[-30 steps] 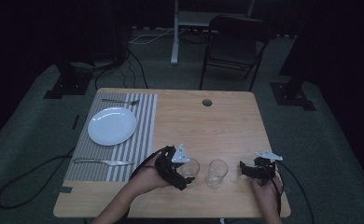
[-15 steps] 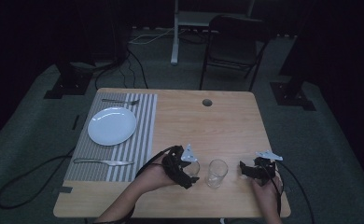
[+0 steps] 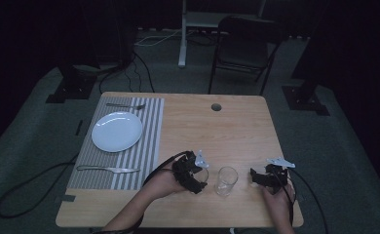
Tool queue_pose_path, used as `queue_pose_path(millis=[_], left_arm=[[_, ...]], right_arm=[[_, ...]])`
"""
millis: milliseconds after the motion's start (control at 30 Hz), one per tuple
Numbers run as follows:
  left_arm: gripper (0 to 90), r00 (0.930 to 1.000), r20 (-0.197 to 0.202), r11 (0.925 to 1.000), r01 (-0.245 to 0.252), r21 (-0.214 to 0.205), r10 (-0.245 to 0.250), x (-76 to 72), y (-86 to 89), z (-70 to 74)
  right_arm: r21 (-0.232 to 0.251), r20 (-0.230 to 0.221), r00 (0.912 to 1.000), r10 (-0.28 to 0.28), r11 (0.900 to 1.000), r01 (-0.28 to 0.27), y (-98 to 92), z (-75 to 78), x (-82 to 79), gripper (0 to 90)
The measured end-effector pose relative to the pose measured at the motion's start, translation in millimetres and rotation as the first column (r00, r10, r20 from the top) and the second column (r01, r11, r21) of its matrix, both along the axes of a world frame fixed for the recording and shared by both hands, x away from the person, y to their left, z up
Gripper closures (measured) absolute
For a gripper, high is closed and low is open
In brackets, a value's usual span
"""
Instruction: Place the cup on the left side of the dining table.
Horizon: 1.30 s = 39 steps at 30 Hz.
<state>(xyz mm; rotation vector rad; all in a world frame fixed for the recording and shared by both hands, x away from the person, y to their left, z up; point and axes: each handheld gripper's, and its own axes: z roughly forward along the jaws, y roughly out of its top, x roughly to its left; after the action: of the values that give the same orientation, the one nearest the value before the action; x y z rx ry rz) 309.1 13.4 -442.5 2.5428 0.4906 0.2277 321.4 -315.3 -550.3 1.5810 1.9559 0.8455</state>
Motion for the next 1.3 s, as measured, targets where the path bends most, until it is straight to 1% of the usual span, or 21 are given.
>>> queue_pose_path(millis=[100, 167, 200, 267, 333, 367, 400, 633, 767, 800, 833, 867, 933, 967, 1000, 1033, 1100, 1167, 1267, 1300], left_arm=[[27.7, 1.0, 0.0, 0.9999, -0.005, 0.012, 0.005, -0.2, -1.8, 0.1], [28.0, 0.9998, -0.017, 0.9999, -0.01, 0.007, 0.01, 1.1, -1.3, 0.9], [28.3, 0.9998, -0.021, 1.0, 0.0, 0.006, 0.0, 1.5, -1.2, 1.5], [28.5, 0.9998, -0.02, 0.9999, 0.009, 0.008, -0.009, 1.5, -1.5, 1.9], [28.6, 0.9996, -0.027, 1.0, 0.001, 0.005, 0.0, 2.3, -1.8, 2.1], [28.7, 0.9996, -0.026, 1.0, 0.005, 0.004, -0.005, 2.0, -1.8, 2.2], [28.8, 0.9996, -0.029, 1.0, -0.005, 0.0, 0.005, 2.3, -2.0, 2.0], [28.8, 0.9997, -0.018, 0.9999, 0.015, 0.001, -0.015, 0.8, -1.8, 2.6], [28.8, 0.9988, -0.036, 0.9994, 0.034, 0.013, -0.033, 0.8, -3.0, 3.7], [28.8, 0.9993, -0.035, 0.9999, 0.016, 0.003, -0.016, 0.6, -2.9, 4.4], [28.8, 0.9995, -0.024, 0.9998, 0.019, 0.007, -0.019, -0.3, -3.5, 4.7], [28.8, 0.9997, -0.023, 1.0, 0.008, 0.005, -0.008, 0.0, -3.6, 4.8], [28.8, 0.9998, -0.019, 0.9998, 0.011, 0.015, -0.011, 0.6, -3.9, 4.2], [28.8, 0.9998, -0.019, 1.0, -0.002, 0.009, 0.002, 1.1, -3.5, 4.0], [28.8, 0.9998, -0.016, 0.9998, 0.007, 0.019, -0.006, 1.5, -3.4, 4.2], [28.8, 0.9999, -0.015, 0.9999, -0.004, 0.01, 0.005, 2.1, -2.9, 4.5], [28.8, 0.9999, -0.014, 0.9999, 0.002, 0.013, -0.002, 2.6, -2.6, 5.6], [28.8, 0.9999, -0.011, 1.0, -0.002, 0.006, 0.002, 3.5, -2.4, 9.1], [28.8, 0.9998, -0.02, 1.0, -0.003, -0.002, 0.003, 6.0, -1.1, 10.9], [28.8, 0.9997, -0.016, 0.9998, -0.02, -0.009, 0.02, 8.5, 0.7, 12.4]], right_arm=[[0.0, 0.0, 1.0, 0.0, 1.0, 0.0, 0.0, 0.0, 0.0, 12.6], [0.0, 0.0, 1.0, 0.0, 1.0, 0.0, 0.0, 0.0, 0.0, 12.6], [0.0, 0.0, 1.0, 0.0, 1.0, 0.0, 0.0, 0.0, 0.0, 12.6], [0.0, 0.0, 1.0, 0.0, 1.0, 0.0, 0.0, 0.0, 0.0, 12.6], [0.0, 0.0, 1.0, 0.0, 1.0, 0.0, 0.0, 0.0, 0.0, 12.6], [0.0, 0.0, 1.0, 0.0, 1.0, 0.0, 0.0, 0.0, 0.0, 12.6], [0.0, 0.0, 1.0, 0.0, 1.0, 0.0, 0.0, 0.0, 0.0, 12.6], [0.0, 0.0, 1.0, 0.0, 1.0, 0.0, 0.0, 0.0, 0.0, 12.6], [0.0, 0.0, 1.0, 0.0, 1.0, 0.0, 0.0, 0.0, 0.0, 12.6], [0.0, 0.0, 1.0, 0.0, 1.0, 0.0, 0.0, 0.0, 0.0, 12.6], [0.0, 0.0, 1.0, 0.0, 1.0, 0.0, 0.0, 0.0, 0.0, 12.6], [0.0, 0.0, 1.0, 0.0, 1.0, 0.0, 0.0, 0.0, 0.0, 12.6], [-0.001, 0.0, 1.0, 0.0, 1.0, 0.0, 0.0, 0.0, 0.0, 12.6], [-0.001, 0.0, 1.0, 0.0, 1.0, 0.0, 0.0, 0.0, 0.0, 12.6], [-0.001, 0.0, 1.0, 0.0, 1.0, 0.0, 0.0, 0.0, 0.0, 12.6], [0.0, 0.0, 1.0, 0.0, 1.0, 0.0, 0.0, 0.0, 0.0, 12.6], [0.0, 0.0, 1.0, 0.0, 1.0, 0.0, 0.0, 0.0, 0.0, 12.6], [0.0, 0.0, 1.0, 0.0, 1.0, 0.0, 0.0, 0.0, 0.0, 12.6], [-0.001, 0.0, 1.0, 0.0, 1.0, 0.0, 0.0, 0.0, 0.0, 12.6], [-0.001, 0.0, 1.0, 0.0, 1.0, 0.0, 0.0, 0.0, 0.0, 12.6]])
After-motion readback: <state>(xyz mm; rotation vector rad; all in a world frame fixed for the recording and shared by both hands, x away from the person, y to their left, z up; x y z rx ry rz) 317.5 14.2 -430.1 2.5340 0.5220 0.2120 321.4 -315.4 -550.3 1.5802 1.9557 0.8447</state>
